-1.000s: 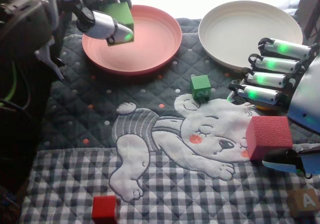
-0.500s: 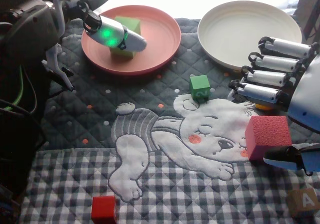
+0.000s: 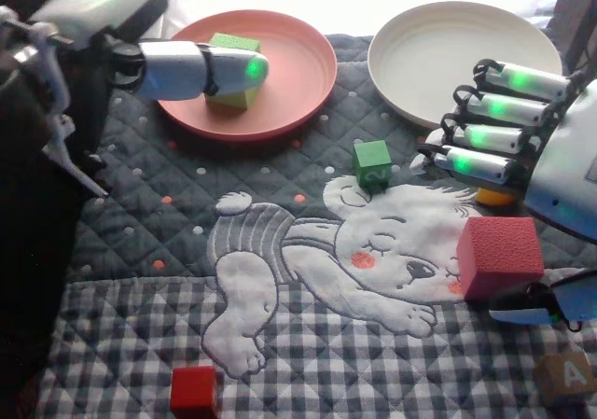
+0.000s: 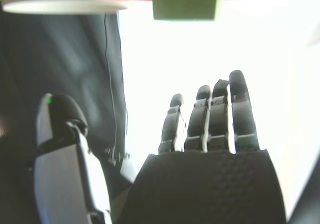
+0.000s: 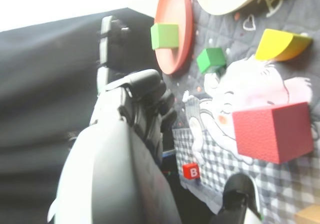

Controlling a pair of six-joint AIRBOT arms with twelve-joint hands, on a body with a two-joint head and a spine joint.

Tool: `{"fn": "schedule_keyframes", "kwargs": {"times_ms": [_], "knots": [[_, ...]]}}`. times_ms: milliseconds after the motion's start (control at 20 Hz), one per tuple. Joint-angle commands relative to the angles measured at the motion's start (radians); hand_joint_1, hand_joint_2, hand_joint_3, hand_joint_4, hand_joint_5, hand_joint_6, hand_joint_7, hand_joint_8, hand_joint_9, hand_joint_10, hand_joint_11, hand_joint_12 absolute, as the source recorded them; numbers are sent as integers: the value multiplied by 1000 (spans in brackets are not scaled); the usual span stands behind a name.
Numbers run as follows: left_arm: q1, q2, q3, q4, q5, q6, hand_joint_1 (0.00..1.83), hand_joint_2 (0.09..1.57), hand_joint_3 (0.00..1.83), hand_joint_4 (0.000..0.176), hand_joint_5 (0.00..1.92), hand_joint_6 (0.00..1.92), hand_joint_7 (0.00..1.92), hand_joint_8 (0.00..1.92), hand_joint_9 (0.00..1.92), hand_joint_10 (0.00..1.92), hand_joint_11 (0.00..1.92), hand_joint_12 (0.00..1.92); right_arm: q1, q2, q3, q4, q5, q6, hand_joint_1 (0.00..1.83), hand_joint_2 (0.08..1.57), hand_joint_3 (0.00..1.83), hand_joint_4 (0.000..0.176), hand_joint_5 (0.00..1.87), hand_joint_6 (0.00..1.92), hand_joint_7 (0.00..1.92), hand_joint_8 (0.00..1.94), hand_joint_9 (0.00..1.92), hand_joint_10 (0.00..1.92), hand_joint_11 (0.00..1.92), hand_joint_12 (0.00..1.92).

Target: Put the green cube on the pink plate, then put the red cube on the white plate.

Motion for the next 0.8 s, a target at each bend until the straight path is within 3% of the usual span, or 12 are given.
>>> {"fn": "schedule_keyframes", "kwargs": {"times_ms": [0,50,100,150,200,300,400,450,550,750], "knots": [[8,20,-24,22,-191,-3,446,970,4,133,0,0,0,0,0,0,0,156,13,1,6,22,-75,-2,726,571,409,0,204,573,362,370,87,920,0,1594],[20,36,-49,29,-227,-3,444,979,1,114,0,0,0,0,0,0,0,298,13,-2,11,22,-61,-2,715,478,568,0,183,572,342,361,67,909,0,1564],[34,51,-73,36,-262,-3,500,991,0,100,0,0,0,0,0,0,0,576,13,-4,15,22,-51,-2,742,392,703,0,219,531,365,315,91,841,0,1504],[37,55,-79,37,-268,-3,545,999,2,92,0,0,0,0,0,0,0,631,13,-5,16,22,-49,-2,762,362,750,0,266,496,407,275,139,794,0,1482],[45,63,-91,40,-287,-3,540,977,0,108,0,0,0,0,2,1,0,711,13,-8,19,22,-43,-2,760,348,767,0,301,490,446,265,179,789,0,1533],[66,81,-117,45,-329,-3,504,961,0,128,1,0,0,0,11,5,0,644,13,-19,33,22,-22,5,705,340,818,0,343,472,489,240,203,811,0,1571],[79,87,-129,49,-353,-3,537,977,2,133,11,2,0,0,2,0,0,552,6,-39,78,22,1,120,700,393,785,0,378,508,556,258,256,854,0,1591],[80,87,-131,52,-356,-3,548,980,3,121,14,3,0,0,0,0,0,538,-8,-49,105,22,3,184,679,406,782,0,390,519,574,265,270,862,0,1592],[83,88,-139,59,-369,-3,591,996,2,114,2,2,0,0,0,0,0,383,-11,-53,110,22,20,188,626,504,611,0,493,385,628,177,341,698,0,1538],[87,88,-147,65,-379,-3,616,1010,1,105,11,2,0,0,0,0,0,437,-10,-78,127,22,56,188,784,821,178,0,643,179,761,123,431,825,81,1650]]}}
